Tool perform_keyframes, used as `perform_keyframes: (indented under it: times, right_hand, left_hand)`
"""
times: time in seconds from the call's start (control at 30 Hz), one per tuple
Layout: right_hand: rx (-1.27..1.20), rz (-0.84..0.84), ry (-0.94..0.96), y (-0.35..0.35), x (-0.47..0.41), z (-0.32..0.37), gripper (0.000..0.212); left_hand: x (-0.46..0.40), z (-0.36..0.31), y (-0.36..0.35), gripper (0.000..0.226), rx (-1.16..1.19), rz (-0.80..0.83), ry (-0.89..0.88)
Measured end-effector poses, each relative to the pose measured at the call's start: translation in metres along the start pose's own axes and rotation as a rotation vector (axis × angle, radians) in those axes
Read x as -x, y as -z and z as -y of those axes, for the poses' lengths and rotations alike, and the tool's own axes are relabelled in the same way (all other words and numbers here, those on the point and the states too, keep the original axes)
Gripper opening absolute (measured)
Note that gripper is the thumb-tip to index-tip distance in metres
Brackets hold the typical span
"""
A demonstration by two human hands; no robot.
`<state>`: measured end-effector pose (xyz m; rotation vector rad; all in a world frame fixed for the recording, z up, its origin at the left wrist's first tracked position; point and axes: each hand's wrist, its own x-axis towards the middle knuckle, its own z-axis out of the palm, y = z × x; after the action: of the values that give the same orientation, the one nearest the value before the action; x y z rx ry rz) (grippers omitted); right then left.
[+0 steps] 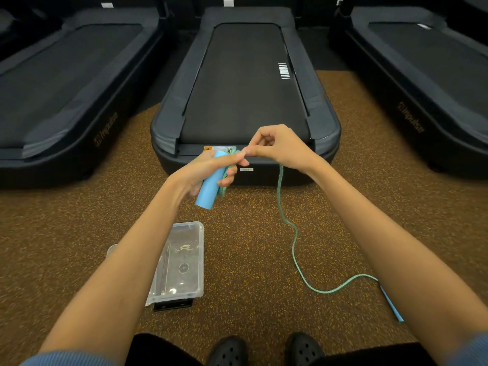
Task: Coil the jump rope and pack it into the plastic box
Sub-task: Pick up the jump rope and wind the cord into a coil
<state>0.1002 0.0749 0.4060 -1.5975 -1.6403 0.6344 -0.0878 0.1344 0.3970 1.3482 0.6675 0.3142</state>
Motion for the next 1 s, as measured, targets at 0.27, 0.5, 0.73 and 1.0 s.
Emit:
perform_keyframes:
  times: [0.27, 0.5, 0.73, 1.0]
  right_hand:
    - [-0.216, -0.062, -0.079, -0.014, 0.010, -0.042, 0.011]
    - [-0.220, -0.144, -0.149, -0.022, 0.017, -0.072, 0.010]
    - [-0.178, -0.149, -0.250, -0.022, 0.027, -0.095, 0.025]
    - [-0.151, -0.039, -0.381, -0.019, 0.052, -0.121, 0.021]
  left_hand:
    - [0.003, -0.008, 0.012, 0.023, 0.156, -0.005, -0.053]
    - [0.010, -0.017, 0.023, 0.021, 0.309, 0.174, -0.126]
    - [0.020, -0.022, 0.043, 0.017, 0.477, 0.329, -0.189]
    - [0.020, -0.021, 0.067, 0.035, 0.952, 0.509, -0.204]
